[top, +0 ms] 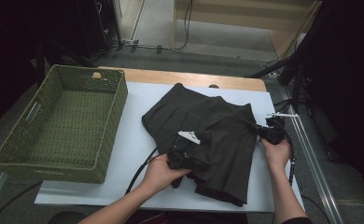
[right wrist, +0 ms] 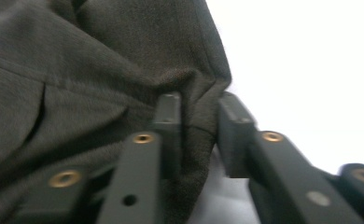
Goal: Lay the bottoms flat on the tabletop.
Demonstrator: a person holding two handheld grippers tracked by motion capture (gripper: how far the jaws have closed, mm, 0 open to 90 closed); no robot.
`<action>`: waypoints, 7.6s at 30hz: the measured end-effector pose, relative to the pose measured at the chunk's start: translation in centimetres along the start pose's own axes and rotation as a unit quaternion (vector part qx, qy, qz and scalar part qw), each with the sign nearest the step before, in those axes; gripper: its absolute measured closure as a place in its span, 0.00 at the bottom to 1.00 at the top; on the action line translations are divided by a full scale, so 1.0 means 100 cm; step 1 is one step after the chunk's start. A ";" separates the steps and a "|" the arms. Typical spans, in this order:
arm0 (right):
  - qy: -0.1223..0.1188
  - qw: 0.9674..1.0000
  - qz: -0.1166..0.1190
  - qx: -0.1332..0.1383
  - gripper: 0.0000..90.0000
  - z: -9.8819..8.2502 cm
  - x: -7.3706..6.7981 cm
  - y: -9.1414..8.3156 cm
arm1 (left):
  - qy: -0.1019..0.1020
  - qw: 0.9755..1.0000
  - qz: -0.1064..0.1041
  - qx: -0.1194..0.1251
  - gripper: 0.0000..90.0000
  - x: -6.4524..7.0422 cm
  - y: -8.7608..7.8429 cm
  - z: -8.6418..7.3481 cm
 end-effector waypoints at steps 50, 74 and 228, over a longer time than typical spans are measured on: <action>0.001 0.999 -0.043 0.016 0.49 0.003 0.015 -0.009 | -0.099 0.947 0.273 0.139 0.38 -0.268 -0.089 0.111; -0.046 0.997 -0.039 0.050 0.92 0.059 0.021 -0.040 | -0.182 0.934 0.197 0.235 0.91 -0.212 -0.159 0.133; -0.069 0.989 0.087 0.095 0.92 0.072 -0.080 -0.044 | 0.014 0.978 0.125 0.165 0.53 -0.040 -0.074 0.075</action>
Point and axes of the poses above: each handheld gripper's, and its own axes: y roughly forward along the jaws, z roughly out of its top, x roughly to its right, the point moved 10 cm from there along y, roughly forward along the jaws, and after that the axes turned 15 degrees about -y, right-handed, at the moved point
